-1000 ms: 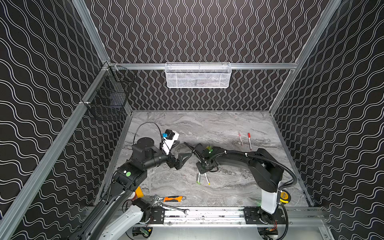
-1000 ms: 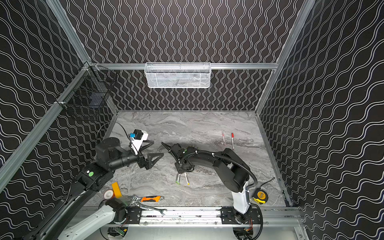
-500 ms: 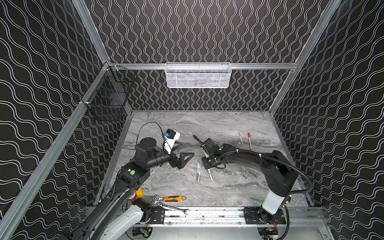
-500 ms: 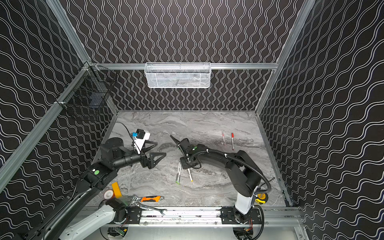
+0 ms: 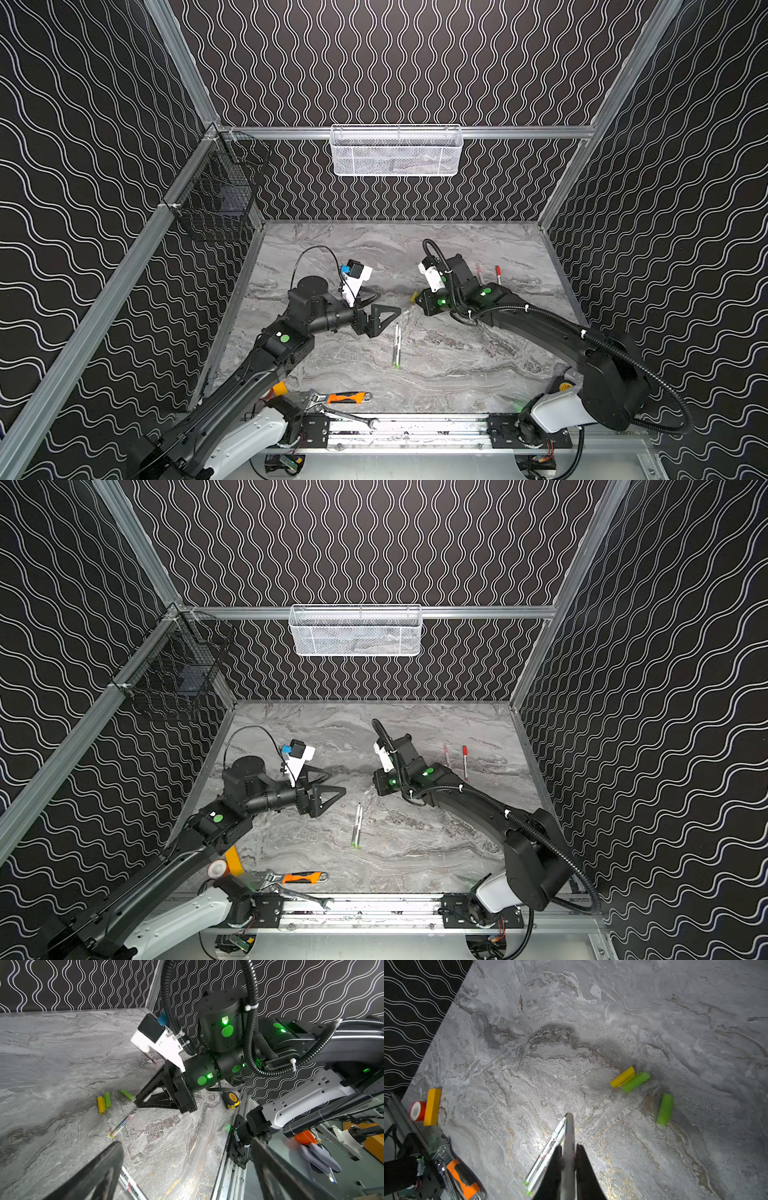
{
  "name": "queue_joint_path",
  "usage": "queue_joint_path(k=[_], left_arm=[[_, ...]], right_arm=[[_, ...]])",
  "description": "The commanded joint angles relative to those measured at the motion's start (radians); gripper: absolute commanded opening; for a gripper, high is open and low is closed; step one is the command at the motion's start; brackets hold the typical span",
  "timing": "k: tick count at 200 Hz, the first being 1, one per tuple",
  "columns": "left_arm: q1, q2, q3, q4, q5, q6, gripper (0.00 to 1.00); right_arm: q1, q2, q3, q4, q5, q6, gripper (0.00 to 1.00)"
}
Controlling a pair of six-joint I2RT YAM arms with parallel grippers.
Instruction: Insert the pens into the pen caps
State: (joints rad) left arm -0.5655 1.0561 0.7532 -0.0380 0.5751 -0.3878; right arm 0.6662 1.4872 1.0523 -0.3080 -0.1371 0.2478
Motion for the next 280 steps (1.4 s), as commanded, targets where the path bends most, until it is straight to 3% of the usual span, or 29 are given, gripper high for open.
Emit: queue_joint_path(k=[1, 100, 138, 191, 226, 280], left_arm=[[-0.003, -0.004, 0.011, 0.04, -0.029, 0.012, 0.99], [-0.038, 0.026, -0.043, 0.117, -0.068, 0.009, 0.99], [-0.108, 0.073, -0.088, 0.225, -0.091, 0.051, 0.99], [-0.254, 0.14, -0.121, 0.31, -0.206, 0.181, 0.97], [-0.322, 0.192, -0.091, 0.271, -0.27, 0.278, 0.93], [-0.373, 0.247, -0.042, 0.23, -0.279, 0.352, 0.76]], right_arm=[[-0.006, 0.019, 0.008, 0.013, -0.008, -0.01, 0.15], [-0.024, -0.055, 0.039, -0.098, -0.041, -0.084, 0.14], [-0.045, -0.091, 0.101, -0.252, -0.104, -0.155, 0.12], [-0.073, -0.158, 0.201, -0.447, -0.25, -0.275, 0.12], [-0.073, -0.201, 0.222, -0.5, -0.362, -0.298, 0.12], [-0.075, -0.26, 0.227, -0.536, -0.479, -0.322, 0.11]])
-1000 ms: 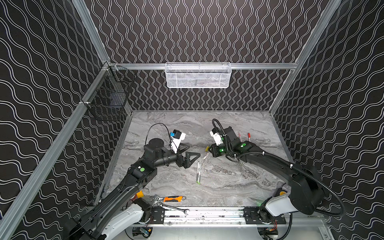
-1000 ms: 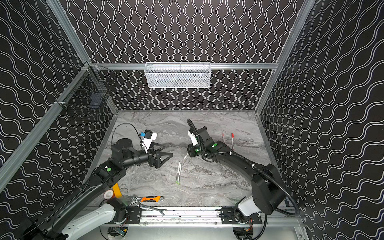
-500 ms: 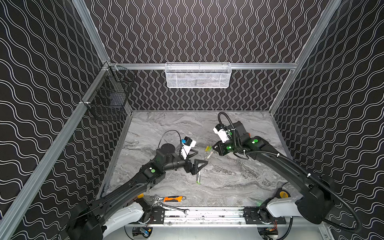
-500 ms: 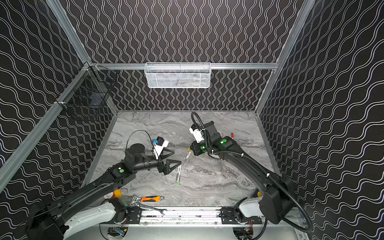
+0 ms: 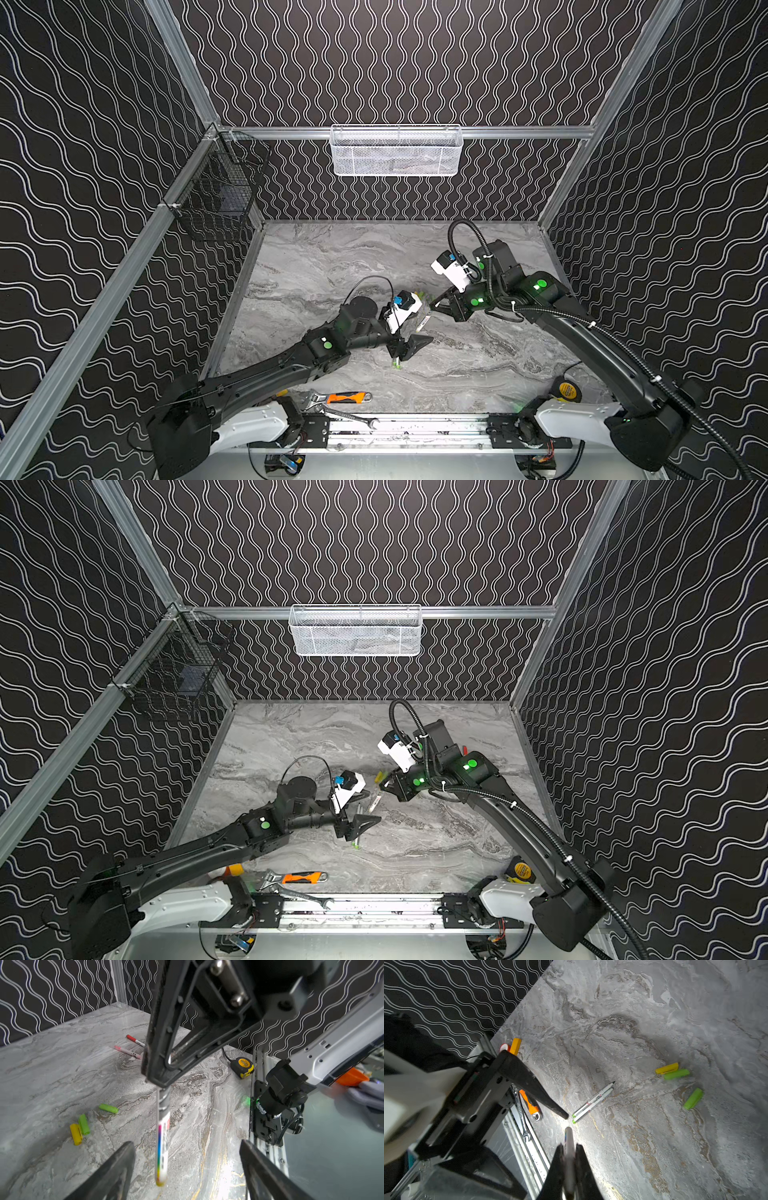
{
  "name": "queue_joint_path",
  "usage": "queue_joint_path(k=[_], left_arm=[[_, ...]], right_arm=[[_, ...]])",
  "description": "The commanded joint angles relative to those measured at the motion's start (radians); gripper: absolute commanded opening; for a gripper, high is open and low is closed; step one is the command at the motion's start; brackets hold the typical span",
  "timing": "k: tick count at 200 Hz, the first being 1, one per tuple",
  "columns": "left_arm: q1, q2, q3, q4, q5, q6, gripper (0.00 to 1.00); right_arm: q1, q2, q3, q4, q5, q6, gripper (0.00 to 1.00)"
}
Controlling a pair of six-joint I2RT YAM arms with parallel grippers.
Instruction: Insert the pens into the pen caps
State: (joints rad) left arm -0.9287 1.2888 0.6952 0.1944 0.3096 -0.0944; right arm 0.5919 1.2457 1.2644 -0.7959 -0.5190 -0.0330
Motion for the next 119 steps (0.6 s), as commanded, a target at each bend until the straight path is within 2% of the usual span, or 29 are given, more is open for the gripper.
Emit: queue_joint_path(k=[1, 32, 62, 81, 119], left_arm=[[-0.01, 0.016, 0.017, -0.002, -0.014, 0.06, 0.76], [-0.017, 0.033, 0.022, 0.012, 0.011, 0.063, 0.57], [-0.018, 0.034, 0.023, 0.012, 0.025, 0.063, 0.35], [-0.018, 0.022, 0.02, 0.013, 0.034, 0.061, 0.26], [-0.018, 0.01, 0.023, 0.007, 0.053, 0.058, 0.17]], right_arm=[[0.001, -0.02, 0.016, -0.049, -0.1, -0.043, 0.11], [0.0, -0.049, 0.018, -0.041, -0.114, -0.047, 0.11], [0.001, -0.046, 0.029, -0.049, -0.111, -0.048, 0.11], [0.0, -0.045, 0.021, -0.031, -0.108, -0.041, 0.11], [0.0, -0.032, -0.002, 0.011, -0.131, -0.022, 0.11]])
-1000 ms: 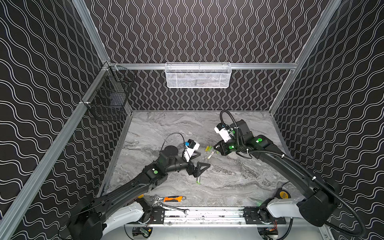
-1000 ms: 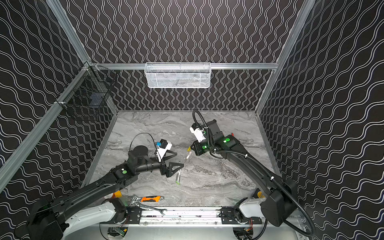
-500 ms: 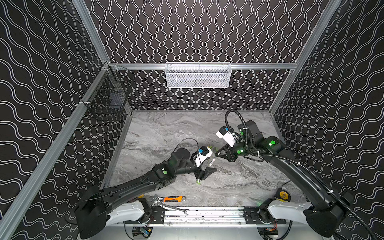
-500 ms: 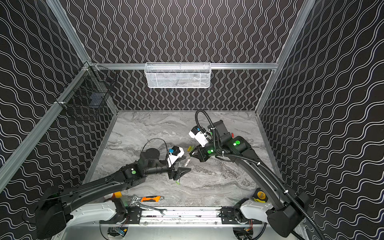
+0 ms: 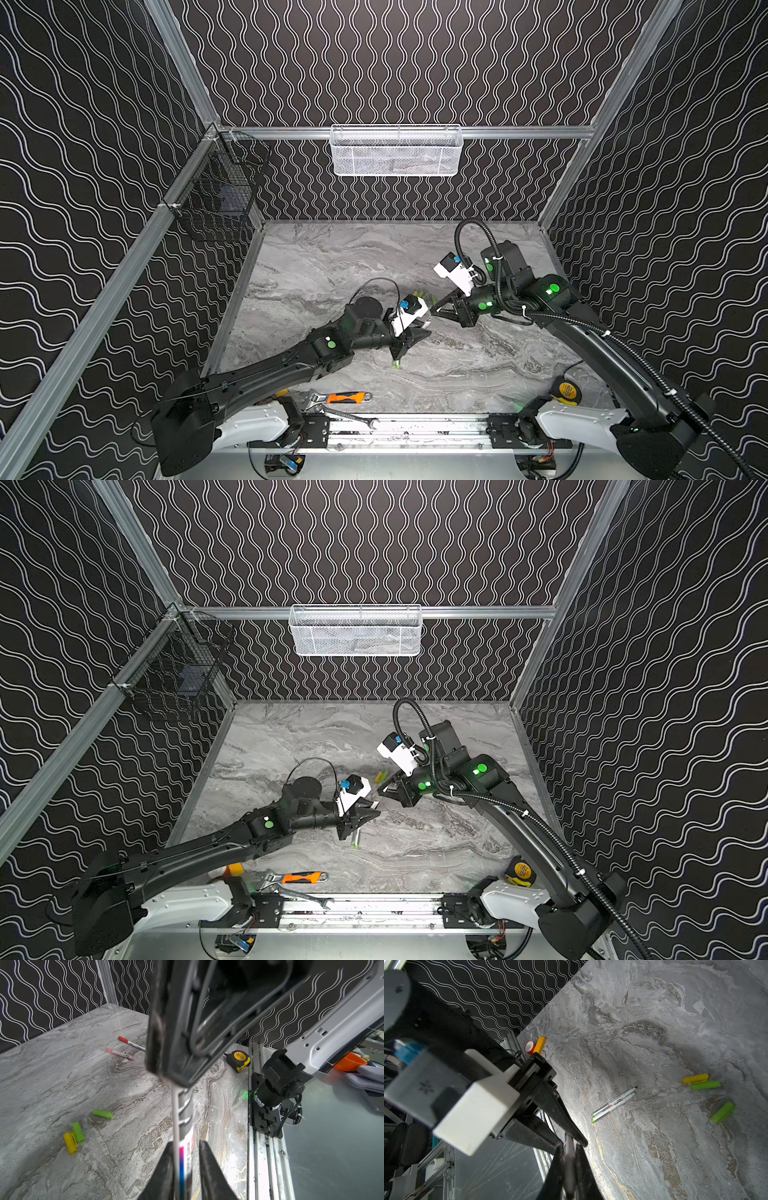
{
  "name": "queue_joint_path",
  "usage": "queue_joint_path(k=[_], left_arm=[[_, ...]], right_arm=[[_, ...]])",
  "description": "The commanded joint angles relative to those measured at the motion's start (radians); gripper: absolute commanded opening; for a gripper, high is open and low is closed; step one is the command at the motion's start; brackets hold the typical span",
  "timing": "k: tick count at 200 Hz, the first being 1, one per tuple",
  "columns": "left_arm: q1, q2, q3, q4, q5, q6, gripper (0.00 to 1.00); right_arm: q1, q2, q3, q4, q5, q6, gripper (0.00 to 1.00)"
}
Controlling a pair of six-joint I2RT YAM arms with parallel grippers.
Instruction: Insert the pens into the pen caps
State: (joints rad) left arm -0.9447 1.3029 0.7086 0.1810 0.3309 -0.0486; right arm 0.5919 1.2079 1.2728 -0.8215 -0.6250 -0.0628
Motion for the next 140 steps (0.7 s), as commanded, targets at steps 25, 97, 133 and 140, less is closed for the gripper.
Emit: queue_joint_path(k=[25, 97, 133, 140], left_arm=[[-0.002, -0.002, 0.015, 0.017, 0.033, 0.01, 0.21], [-0.002, -0.001, 0.017, 0.023, 0.04, 0.012, 0.18], [-0.001, -0.017, 0.013, 0.006, 0.038, 0.011, 0.0], [-0.002, -0.017, 0.012, 0.004, 0.034, 0.009, 0.0]], right_arm=[[0.003, 0.013, -0.011, 0.051, -0.037, 0.015, 0.11], [0.011, 0.028, -0.026, 0.09, -0.021, 0.042, 0.1], [0.013, 0.031, -0.035, 0.127, -0.008, 0.061, 0.11], [0.012, 0.033, -0.037, 0.137, -0.004, 0.065, 0.13]])
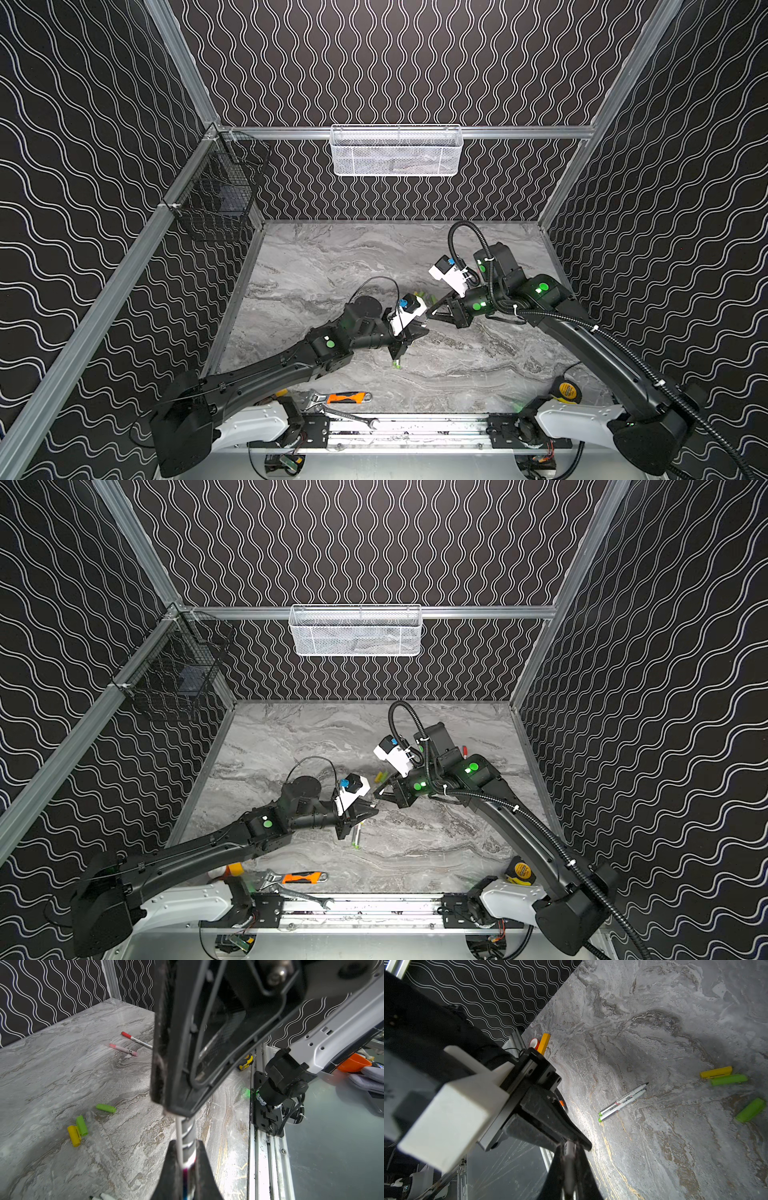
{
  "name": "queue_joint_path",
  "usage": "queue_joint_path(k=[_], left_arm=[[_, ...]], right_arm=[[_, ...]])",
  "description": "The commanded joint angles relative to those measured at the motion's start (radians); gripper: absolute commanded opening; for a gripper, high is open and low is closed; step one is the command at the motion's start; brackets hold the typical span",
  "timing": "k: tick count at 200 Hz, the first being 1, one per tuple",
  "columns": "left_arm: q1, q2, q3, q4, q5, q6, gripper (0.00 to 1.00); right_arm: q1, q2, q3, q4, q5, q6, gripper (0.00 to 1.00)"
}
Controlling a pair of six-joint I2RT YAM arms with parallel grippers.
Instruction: Insert the pens into the pen caps
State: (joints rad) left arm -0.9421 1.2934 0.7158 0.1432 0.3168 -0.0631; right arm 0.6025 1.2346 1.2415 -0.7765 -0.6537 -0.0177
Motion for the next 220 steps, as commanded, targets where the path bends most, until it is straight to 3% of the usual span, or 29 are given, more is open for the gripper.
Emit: queue_joint_path(k=[1, 23, 56, 81, 119, 162, 192, 220], left_arm=[[-0.004, -0.008, 0.006, 0.041, 0.048, 0.023, 0.0], [-0.004, -0.003, 0.018, 0.013, 0.041, 0.012, 0.0], [-0.004, -0.002, 0.04, -0.059, 0.025, -0.018, 0.0], [-0.002, -0.011, 0.056, -0.158, -0.032, -0.071, 0.0], [0.024, -0.077, 0.005, -0.252, -0.107, -0.171, 0.0], [0.091, -0.181, 0.018, -0.439, -0.172, -0.22, 0.0], [0.106, -0.203, 0.094, -0.633, -0.227, -0.203, 0.0], [0.112, -0.216, 0.15, -0.776, -0.227, -0.173, 0.0]], right_arm=[[0.002, 0.006, -0.006, 0.094, 0.026, 0.021, 0.13], [0.002, 0.007, -0.01, 0.141, 0.039, 0.042, 0.21], [-0.003, -0.011, -0.024, 0.271, 0.154, 0.128, 0.61], [-0.043, -0.016, -0.053, 0.374, 0.276, 0.209, 0.76], [-0.158, 0.009, -0.1, 0.432, 0.459, 0.326, 0.81], [-0.213, 0.173, -0.106, 0.407, 0.507, 0.31, 0.81], [-0.213, 0.326, -0.087, 0.385, 0.53, 0.276, 0.76], [-0.211, 0.451, -0.048, 0.373, 0.529, 0.242, 0.64]])
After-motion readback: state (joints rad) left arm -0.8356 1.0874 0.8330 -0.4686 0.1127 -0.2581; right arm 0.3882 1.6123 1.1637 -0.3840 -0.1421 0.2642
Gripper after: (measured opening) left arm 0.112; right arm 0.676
